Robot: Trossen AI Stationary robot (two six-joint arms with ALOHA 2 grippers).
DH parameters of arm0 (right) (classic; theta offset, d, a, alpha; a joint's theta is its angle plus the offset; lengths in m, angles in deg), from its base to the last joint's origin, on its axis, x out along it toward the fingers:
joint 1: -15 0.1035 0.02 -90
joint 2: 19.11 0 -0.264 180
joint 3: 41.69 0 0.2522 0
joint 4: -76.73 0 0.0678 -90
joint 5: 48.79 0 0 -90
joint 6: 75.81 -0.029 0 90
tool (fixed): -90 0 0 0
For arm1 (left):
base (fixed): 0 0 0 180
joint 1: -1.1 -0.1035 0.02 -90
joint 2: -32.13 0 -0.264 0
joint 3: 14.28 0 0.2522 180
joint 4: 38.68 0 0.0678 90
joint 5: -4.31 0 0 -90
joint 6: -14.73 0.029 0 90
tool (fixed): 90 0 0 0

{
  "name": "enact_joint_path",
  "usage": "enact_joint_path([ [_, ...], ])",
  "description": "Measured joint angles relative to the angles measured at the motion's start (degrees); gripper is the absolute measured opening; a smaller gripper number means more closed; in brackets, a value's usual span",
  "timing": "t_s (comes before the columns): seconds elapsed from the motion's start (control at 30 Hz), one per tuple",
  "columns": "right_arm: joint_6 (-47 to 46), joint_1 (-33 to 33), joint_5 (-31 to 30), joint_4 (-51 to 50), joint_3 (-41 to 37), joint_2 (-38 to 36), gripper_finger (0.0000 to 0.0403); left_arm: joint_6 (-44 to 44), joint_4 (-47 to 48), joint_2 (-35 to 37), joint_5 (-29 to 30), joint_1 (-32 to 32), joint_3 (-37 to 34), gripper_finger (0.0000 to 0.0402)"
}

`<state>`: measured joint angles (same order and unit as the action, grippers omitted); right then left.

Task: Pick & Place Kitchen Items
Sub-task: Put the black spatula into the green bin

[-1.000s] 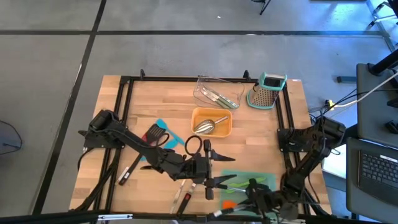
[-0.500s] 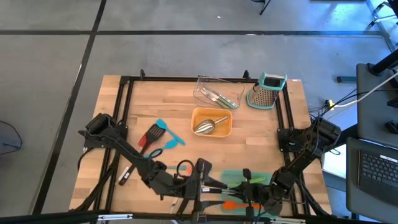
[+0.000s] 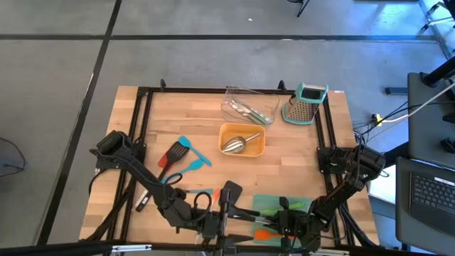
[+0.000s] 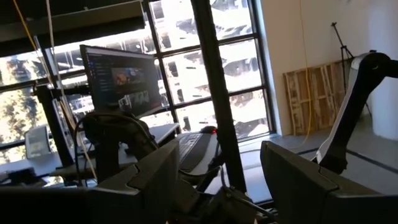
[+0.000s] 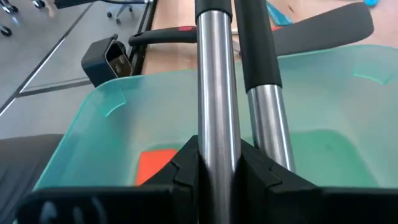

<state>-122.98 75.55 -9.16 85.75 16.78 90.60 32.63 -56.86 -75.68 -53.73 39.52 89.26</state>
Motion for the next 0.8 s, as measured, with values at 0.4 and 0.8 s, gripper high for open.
enact_joint_path([
  [0.4,-4.7,2.2,-1.3,-2.3,0.0,0.1,0.0066,0.9,0.4,0.0,0.0,-0.7,0.0,0.0221],
  [0.8,-5.0,3.9,-2.1,-2.7,0.0,0.1,0.0066,2.8,0.4,0.0,-0.1,-1.4,0.0,0.0221],
])
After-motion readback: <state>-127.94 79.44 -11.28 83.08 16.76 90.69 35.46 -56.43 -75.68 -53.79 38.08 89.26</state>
